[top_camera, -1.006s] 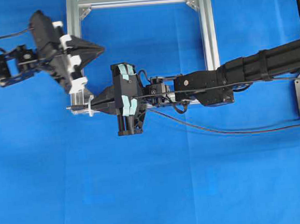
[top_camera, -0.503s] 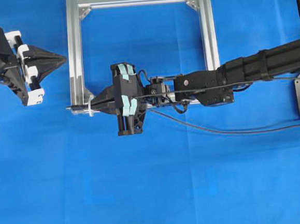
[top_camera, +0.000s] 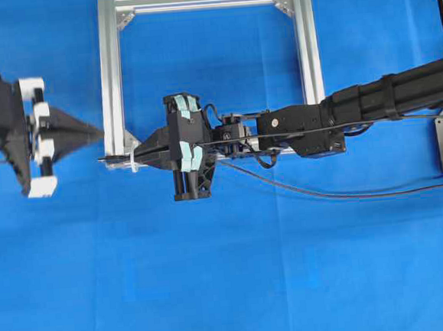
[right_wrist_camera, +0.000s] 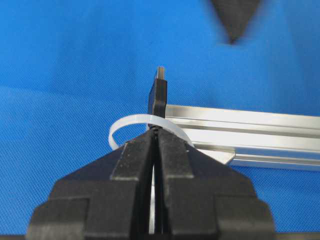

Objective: Insert the wire through the string loop located on the left side.
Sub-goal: 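Move the left gripper down and right toward the protruding connector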

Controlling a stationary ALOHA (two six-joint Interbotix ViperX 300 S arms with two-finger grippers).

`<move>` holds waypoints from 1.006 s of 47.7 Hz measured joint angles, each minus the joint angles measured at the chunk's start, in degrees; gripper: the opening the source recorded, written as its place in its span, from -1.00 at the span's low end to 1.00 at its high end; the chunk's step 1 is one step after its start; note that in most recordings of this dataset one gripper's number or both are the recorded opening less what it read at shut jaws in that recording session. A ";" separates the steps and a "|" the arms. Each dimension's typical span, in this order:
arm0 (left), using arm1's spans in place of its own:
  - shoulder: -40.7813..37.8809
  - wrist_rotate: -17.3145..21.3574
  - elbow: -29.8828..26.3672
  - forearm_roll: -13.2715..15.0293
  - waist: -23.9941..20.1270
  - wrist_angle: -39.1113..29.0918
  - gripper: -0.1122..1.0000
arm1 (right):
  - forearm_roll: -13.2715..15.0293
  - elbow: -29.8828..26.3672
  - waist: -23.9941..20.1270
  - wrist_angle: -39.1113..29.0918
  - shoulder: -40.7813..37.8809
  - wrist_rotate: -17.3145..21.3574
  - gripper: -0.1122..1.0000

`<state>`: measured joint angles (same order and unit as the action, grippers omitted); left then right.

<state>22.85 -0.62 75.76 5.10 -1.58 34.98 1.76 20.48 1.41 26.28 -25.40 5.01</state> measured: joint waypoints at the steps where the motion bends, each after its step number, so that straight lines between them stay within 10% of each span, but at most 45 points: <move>1: 0.09 0.00 0.09 0.00 0.44 0.00 -0.80 | 0.00 0.00 0.00 0.00 0.00 0.00 -0.81; 32: 0.70 -0.18 0.18 -0.44 2.81 -0.18 -0.76 | 0.00 0.00 0.00 0.00 -0.09 0.00 -0.81; 48: 0.70 -0.18 0.18 -0.44 2.90 -0.26 0.78 | 0.00 0.00 0.00 0.00 -0.09 0.00 -0.81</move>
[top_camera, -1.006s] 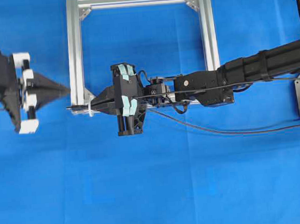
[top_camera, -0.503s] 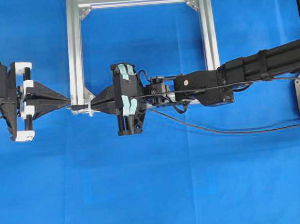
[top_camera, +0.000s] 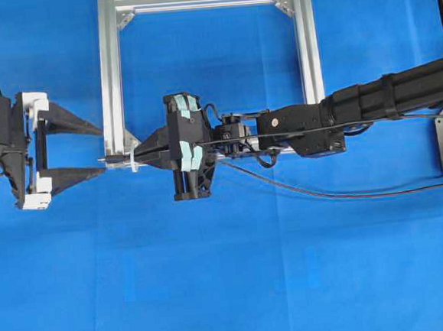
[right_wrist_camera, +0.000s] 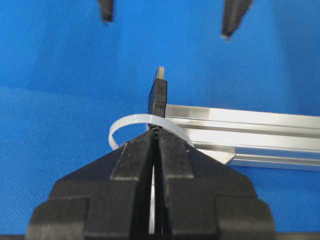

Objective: Insert the wire through the string loop located on the left side.
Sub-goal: 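Move the left gripper down and right toward the protruding connector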

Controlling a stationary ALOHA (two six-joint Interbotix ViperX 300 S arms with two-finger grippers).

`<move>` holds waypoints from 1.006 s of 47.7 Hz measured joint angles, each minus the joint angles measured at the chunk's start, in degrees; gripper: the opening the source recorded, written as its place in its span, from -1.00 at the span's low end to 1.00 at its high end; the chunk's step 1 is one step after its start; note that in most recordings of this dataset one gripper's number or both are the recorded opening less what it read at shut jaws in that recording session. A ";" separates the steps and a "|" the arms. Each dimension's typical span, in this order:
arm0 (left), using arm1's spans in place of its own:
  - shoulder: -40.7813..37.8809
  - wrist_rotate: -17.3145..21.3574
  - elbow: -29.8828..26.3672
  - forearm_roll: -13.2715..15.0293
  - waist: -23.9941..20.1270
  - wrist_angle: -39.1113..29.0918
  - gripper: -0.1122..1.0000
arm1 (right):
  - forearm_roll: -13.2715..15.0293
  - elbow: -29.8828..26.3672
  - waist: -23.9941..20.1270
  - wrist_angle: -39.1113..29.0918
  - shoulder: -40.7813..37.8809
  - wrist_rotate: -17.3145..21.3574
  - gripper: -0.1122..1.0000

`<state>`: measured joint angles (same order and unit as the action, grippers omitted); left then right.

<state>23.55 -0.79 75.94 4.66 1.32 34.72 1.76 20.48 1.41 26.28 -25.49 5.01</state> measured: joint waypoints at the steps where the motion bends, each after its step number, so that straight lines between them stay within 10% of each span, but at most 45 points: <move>1: 0.00 0.00 0.00 0.00 0.00 0.00 0.82 | 0.00 0.00 0.00 0.00 0.09 0.00 -0.81; 48: -16.96 -0.44 -4.66 0.00 0.00 0.35 0.77 | 0.00 0.00 0.00 0.00 0.00 0.00 -0.81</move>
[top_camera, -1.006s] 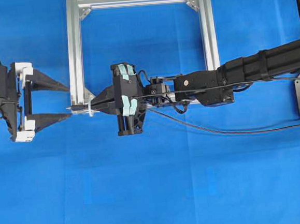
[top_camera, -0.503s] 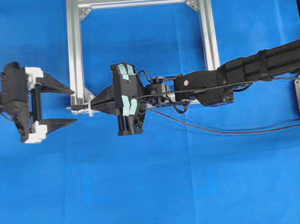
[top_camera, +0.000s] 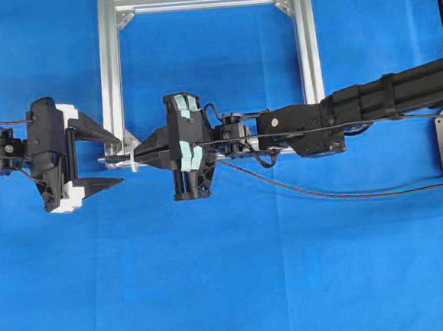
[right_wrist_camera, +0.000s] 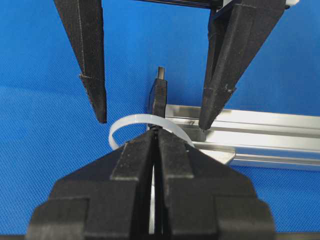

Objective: Insert the wire through the string loop located on the left side.
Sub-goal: 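Grasp the connector tip with the left gripper beyond the loop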

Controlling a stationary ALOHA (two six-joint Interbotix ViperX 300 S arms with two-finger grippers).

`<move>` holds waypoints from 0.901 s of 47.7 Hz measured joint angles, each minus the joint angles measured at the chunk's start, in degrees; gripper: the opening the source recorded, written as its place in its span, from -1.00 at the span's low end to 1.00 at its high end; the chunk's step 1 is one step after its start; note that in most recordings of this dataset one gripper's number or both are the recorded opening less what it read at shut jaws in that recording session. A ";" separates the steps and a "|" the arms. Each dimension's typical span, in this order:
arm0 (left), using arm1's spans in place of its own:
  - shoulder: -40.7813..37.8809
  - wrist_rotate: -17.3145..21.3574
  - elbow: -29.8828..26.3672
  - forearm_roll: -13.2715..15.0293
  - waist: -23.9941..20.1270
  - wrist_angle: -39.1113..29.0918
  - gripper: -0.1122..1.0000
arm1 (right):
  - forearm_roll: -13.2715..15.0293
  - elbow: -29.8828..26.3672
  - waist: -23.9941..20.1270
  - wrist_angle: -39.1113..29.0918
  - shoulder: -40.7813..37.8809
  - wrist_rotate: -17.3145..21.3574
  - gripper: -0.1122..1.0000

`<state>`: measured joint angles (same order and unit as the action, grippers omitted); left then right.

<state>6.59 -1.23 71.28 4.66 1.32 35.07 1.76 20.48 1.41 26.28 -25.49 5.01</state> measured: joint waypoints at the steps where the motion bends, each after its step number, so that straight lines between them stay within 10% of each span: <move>1: 0.00 0.00 -0.09 0.00 0.00 0.00 0.77 | 0.00 0.00 0.00 0.00 0.09 0.00 -0.81; 16: 0.00 0.00 0.00 0.00 0.00 0.00 0.64 | 0.00 0.00 0.00 0.00 0.09 0.00 -0.81; 29: 0.00 0.00 0.09 0.00 0.09 2.81 -0.66 | 0.00 0.00 0.00 -0.09 0.09 -0.09 -0.81; 43: 0.00 0.00 0.18 0.00 0.18 3.43 -0.66 | 0.00 0.00 0.09 -0.26 0.09 0.00 -0.81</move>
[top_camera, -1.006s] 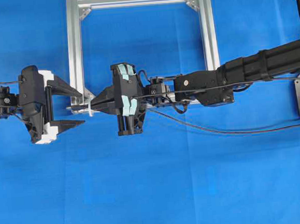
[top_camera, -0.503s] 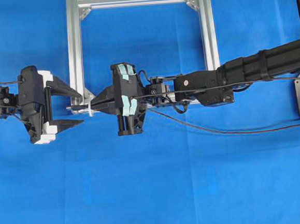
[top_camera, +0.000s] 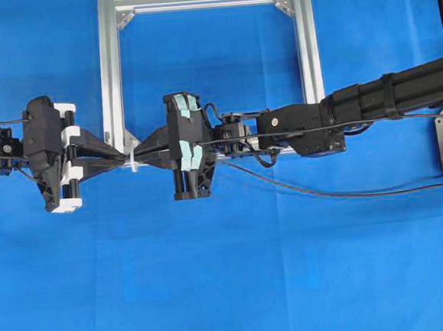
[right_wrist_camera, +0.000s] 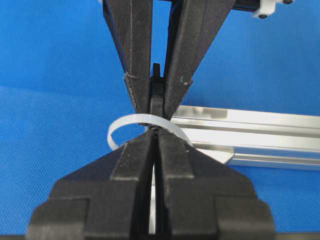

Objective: Insert the wire through the string loop located on the left side.
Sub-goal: 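Grasp the connector tip with the left gripper beyond the loop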

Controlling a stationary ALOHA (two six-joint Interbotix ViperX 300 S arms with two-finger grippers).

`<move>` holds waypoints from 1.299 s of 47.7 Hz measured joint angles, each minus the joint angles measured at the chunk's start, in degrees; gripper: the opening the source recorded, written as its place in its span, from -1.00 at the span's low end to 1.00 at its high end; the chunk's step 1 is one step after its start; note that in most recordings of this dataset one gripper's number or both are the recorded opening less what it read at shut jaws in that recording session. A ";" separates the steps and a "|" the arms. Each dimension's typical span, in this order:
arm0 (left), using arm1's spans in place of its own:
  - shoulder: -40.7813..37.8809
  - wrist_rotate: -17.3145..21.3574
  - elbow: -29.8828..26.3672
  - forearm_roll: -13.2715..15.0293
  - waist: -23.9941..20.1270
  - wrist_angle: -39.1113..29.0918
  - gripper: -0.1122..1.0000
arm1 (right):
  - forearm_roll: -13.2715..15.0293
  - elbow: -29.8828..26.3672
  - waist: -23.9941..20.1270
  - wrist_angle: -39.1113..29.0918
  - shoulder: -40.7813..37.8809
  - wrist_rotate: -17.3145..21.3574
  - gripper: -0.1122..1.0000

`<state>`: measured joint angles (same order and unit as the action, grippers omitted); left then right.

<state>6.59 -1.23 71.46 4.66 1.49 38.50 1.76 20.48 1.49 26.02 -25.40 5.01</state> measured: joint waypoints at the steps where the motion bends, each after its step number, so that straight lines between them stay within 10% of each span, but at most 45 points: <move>1: -0.09 0.00 0.00 0.00 0.00 -0.09 -0.66 | 0.00 0.00 0.00 0.00 0.00 0.00 -0.81; 31: -0.09 0.00 0.00 0.00 0.00 0.00 -0.66 | 0.00 0.97 0.00 -1.85 0.00 0.00 -0.78; 49: 0.00 0.00 0.09 0.00 0.09 0.09 -0.66 | -0.18 2.46 0.00 -2.02 0.00 0.26 0.86; 62: 0.00 0.00 0.09 -0.09 0.09 0.09 -0.66 | -0.26 2.55 0.00 -1.93 0.00 0.26 0.93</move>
<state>6.59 -1.23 71.54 4.57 1.58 38.58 1.49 23.03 1.49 24.08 -25.40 5.27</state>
